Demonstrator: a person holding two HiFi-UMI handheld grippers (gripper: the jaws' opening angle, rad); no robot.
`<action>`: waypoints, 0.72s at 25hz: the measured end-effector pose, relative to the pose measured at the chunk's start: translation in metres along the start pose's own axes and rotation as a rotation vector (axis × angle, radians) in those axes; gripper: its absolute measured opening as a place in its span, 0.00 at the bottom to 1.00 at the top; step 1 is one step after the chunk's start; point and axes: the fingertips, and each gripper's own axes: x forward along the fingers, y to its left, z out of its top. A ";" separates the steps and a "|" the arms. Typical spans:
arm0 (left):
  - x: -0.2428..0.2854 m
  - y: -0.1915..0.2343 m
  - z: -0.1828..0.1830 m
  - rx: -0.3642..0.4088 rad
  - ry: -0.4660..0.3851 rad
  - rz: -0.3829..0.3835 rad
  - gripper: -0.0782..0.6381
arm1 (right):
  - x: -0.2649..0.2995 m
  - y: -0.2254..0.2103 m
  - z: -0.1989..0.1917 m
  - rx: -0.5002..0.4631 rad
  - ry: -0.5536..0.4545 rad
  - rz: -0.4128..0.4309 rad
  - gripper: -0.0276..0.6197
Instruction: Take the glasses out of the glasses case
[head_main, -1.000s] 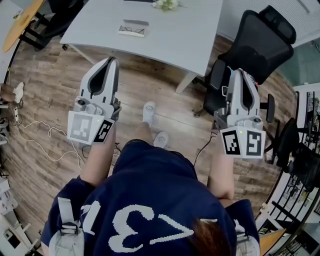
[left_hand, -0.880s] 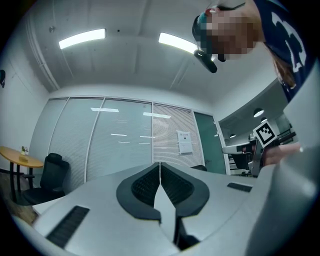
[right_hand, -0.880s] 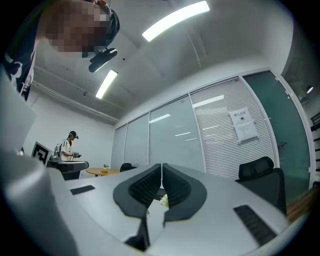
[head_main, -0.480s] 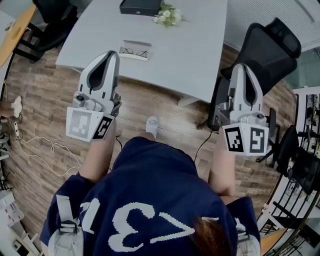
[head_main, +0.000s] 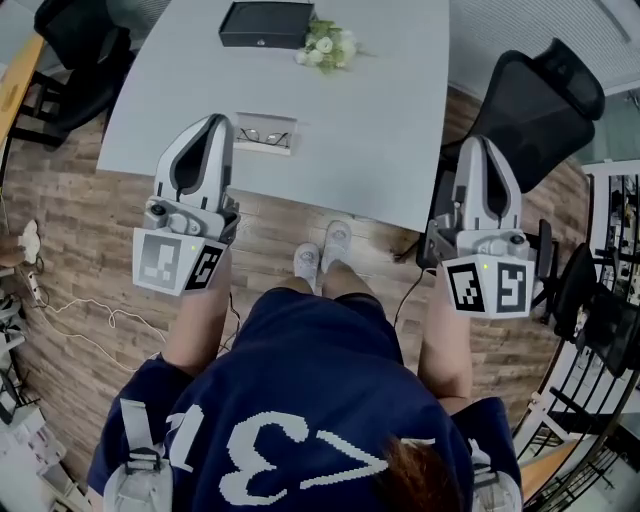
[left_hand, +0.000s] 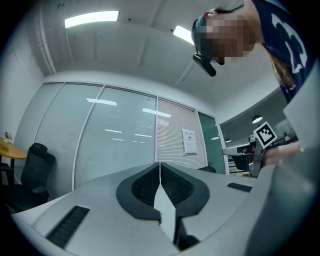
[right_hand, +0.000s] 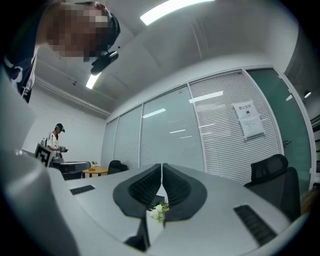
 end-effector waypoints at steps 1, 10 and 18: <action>0.005 0.003 -0.003 -0.004 0.003 0.002 0.14 | 0.006 -0.003 -0.002 0.002 0.003 0.001 0.09; 0.050 0.006 0.005 0.032 -0.017 0.037 0.14 | 0.049 -0.035 0.009 0.007 -0.040 0.051 0.09; 0.109 0.010 0.008 0.082 -0.057 0.096 0.14 | 0.092 -0.087 0.026 -0.006 -0.093 0.088 0.09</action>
